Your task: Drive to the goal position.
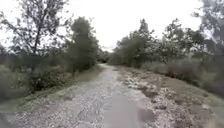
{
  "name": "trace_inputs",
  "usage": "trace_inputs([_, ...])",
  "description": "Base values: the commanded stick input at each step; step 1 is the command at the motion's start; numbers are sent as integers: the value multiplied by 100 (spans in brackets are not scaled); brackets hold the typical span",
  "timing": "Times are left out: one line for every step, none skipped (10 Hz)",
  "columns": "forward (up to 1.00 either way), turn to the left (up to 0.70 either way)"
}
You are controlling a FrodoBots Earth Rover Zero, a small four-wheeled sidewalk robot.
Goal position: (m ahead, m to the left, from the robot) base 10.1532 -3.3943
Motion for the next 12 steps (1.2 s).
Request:
trace_inputs([30, 0])
trace_inputs([30, 0])
trace_inputs([30, 0])
trace_inputs([30, 0])
trace_inputs([30, 0])
trace_inputs([30, 0])
trace_inputs([30, 0])
trace_inputs([30, 0])
trace_inputs([30, 0])
trace_inputs([30, -23])
trace_inputs([30, -60])
trace_inputs([30, -60])
